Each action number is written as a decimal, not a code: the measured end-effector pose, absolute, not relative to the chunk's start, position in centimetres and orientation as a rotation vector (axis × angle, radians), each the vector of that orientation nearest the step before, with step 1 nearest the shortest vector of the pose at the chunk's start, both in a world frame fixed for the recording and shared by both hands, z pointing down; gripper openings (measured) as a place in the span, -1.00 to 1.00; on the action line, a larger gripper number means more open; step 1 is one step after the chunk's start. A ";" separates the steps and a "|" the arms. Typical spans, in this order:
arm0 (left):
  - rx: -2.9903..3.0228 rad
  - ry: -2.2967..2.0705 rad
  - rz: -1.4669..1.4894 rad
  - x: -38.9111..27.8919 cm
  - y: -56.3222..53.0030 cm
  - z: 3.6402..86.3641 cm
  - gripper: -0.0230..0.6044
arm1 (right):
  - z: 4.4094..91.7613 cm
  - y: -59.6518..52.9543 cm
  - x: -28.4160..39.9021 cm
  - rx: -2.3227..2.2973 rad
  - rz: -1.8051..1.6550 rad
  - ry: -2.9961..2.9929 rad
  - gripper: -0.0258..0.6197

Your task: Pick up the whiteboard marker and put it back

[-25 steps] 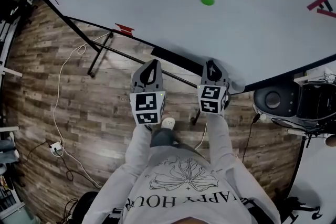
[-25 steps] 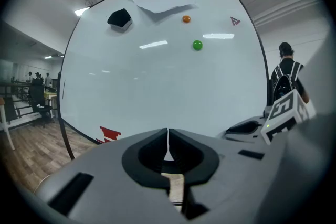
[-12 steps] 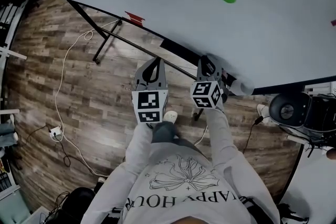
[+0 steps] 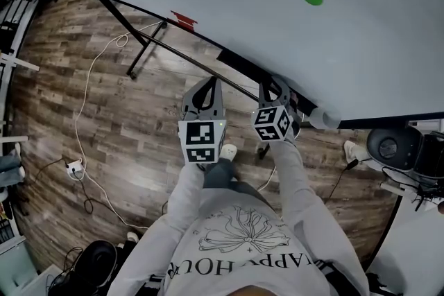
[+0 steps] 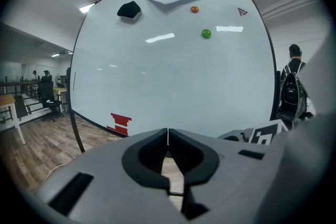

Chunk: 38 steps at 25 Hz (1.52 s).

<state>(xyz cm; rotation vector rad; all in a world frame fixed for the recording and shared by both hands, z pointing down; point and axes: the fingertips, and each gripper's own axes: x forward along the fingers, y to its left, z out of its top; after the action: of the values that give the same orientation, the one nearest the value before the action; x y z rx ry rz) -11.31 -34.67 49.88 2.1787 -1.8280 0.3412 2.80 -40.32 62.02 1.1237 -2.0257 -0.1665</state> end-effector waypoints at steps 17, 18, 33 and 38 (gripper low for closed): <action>2.305 -1.836 0.264 -8.9 -35.1 45.3 -0.90 | 50.1 -38.5 6.2 1.592 0.103 -2.301 -0.77; 2.317 -1.838 0.254 -8.7 -35.1 44.8 -0.90 | 49.1 -38.2 6.6 1.624 0.104 -2.315 -0.79; 2.437 -1.880 0.126 -7.4 -33.8 38.5 -0.90 | 40.5 -34.7 8.9 1.869 0.056 -2.418 -0.84; 2.447 -1.880 0.116 -7.3 -33.6 37.9 -0.90 | 39.6 -34.4 9.2 1.895 0.038 -2.420 -0.85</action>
<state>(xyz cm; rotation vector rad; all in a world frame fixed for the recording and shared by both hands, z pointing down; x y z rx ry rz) -7.29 -33.61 37.93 2.4468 -1.8798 0.1164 9.25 -34.36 39.61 1.8952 -2.4196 0.0380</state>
